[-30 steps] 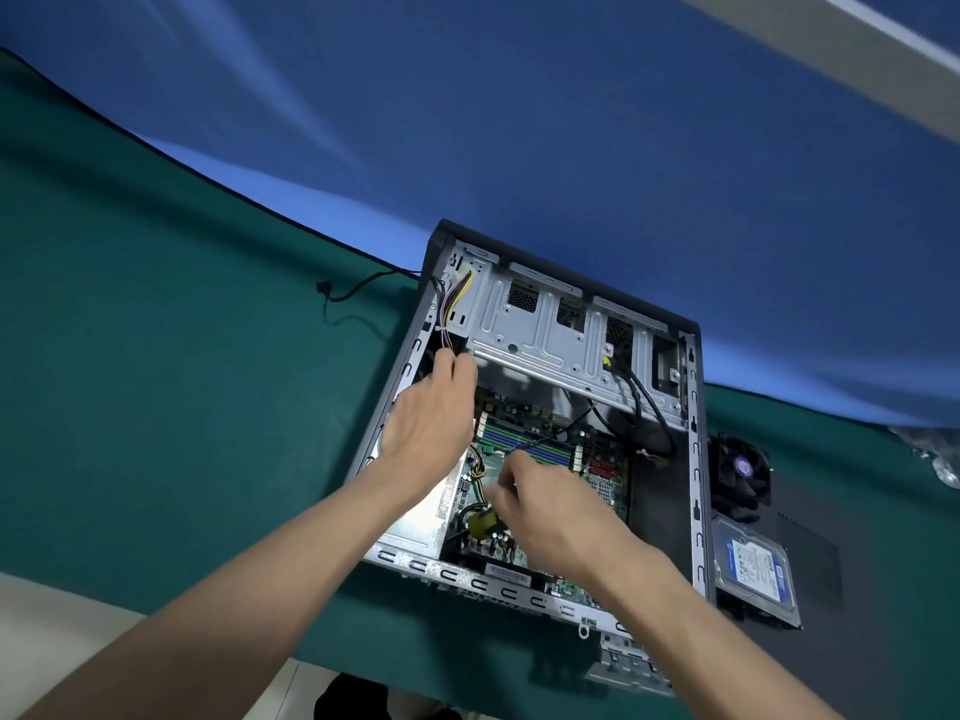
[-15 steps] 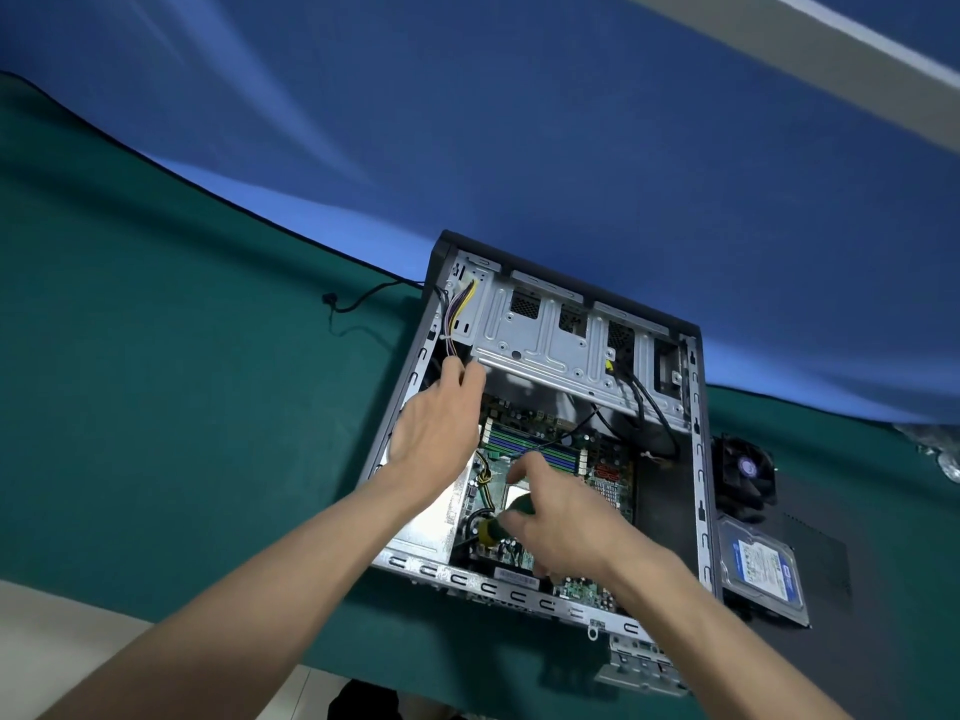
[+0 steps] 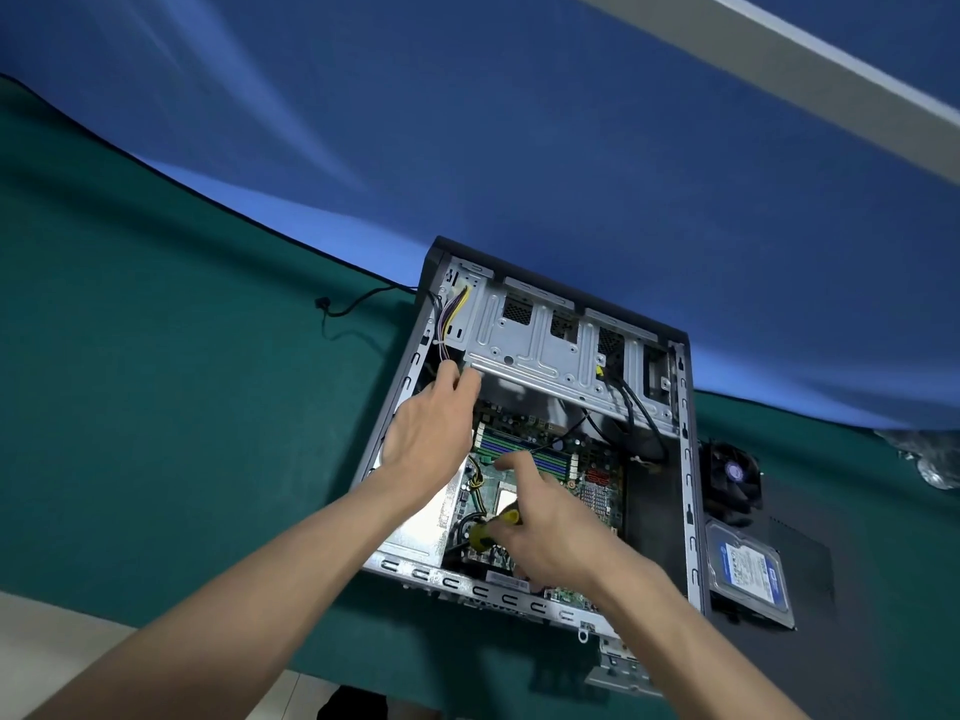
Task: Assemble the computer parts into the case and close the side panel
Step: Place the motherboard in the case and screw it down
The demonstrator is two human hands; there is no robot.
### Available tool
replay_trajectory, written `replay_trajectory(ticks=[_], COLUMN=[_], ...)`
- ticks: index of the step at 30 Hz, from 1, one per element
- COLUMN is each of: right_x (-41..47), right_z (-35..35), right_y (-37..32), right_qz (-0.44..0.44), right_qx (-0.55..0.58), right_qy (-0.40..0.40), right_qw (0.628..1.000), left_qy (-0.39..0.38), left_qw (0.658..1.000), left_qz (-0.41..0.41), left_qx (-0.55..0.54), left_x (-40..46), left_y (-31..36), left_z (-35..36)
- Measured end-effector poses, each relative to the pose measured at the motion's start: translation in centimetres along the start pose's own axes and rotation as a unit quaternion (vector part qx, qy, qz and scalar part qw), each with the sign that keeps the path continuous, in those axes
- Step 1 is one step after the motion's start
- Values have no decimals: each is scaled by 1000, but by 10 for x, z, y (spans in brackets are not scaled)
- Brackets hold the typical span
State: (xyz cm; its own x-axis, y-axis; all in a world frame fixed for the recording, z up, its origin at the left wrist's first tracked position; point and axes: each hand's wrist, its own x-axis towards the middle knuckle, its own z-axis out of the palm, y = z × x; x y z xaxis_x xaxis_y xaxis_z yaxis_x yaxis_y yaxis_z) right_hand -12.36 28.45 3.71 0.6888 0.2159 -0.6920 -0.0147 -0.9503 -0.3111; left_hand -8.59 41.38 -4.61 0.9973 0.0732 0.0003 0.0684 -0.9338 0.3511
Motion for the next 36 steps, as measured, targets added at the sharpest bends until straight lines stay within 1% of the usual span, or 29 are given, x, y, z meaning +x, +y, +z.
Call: replay_trajectory(ticks=[1, 3, 4, 7, 8, 10, 11, 14, 15, 18, 19, 21, 22, 24, 25, 28, 29, 32, 33, 36], right_x=[-1, -2, -2, -5, -4, -3, -2, -2, -2, 1, 1, 0, 1, 0, -1, -5, -6, -2, -2, -4], right_z=[3, 10, 11, 11, 11, 10, 8, 1, 1, 1, 1, 2, 4, 7, 9, 13, 14, 15, 13, 8], right_y=[-1, -1, -1, -1, -1, 3, 5, 6, 6, 7, 5, 3, 3, 5, 6, 7, 7, 12, 14, 18], right_qz=[2, 8, 7, 4, 1, 4, 7, 12, 13, 20, 21, 16, 13, 16, 21, 24, 18, 24, 31, 29], right_qx=[-6, -38, -30, 36, 22, -24, -19, 82, 88, 44, 48, 61, 41, -26, -37, 38, 43, -15, -11, 63], right_qy=[13, 67, 78, 28, 27, 63, 69, 1, 6, 81, 77, 43, 42, 73, 79, 39, 43, 115, 121, 61], right_qw=[1000, 997, 996, 999, 999, 998, 997, 997, 996, 995, 996, 997, 998, 997, 996, 998, 998, 993, 992, 996], left_qy=[1, 4, 4, 5, 6, 8, 7, 4, 5, 9, 8, 9, 12, 19, 20, 18, 18, 17, 15, 15], left_qw=[1000, 1000, 1000, 1000, 1000, 1000, 1000, 1000, 1000, 1000, 1000, 1000, 1000, 1000, 999, 999, 1000, 1000, 1000, 1000], left_qz=[1, -1, -3, -5, -4, -4, -4, -7, -6, -5, -5, -5, -4, 0, 1, -3, -4, -8, -9, -9], left_qx=[-2, -6, -6, -4, -5, -9, -11, -15, -16, -15, -15, -16, -18, -23, -25, -27, -24, -18, -19, -17], left_x=[0, 0, 0, 1, 0, 0, 0, 0, 0, 0, -1, 0, 1, 1, 1, 0, 0, -1, -1, 0], left_y=[0, 0, 1, 0, 0, 0, 0, 0, 0, 0, 0, 1, 0, 1, 1, 1, 1, 2, 2, 2], left_z=[0, 2, 2, 1, 2, 3, 3, 2, 1, 1, 1, 1, 1, 1, 1, 0, 0, -1, -1, -2])
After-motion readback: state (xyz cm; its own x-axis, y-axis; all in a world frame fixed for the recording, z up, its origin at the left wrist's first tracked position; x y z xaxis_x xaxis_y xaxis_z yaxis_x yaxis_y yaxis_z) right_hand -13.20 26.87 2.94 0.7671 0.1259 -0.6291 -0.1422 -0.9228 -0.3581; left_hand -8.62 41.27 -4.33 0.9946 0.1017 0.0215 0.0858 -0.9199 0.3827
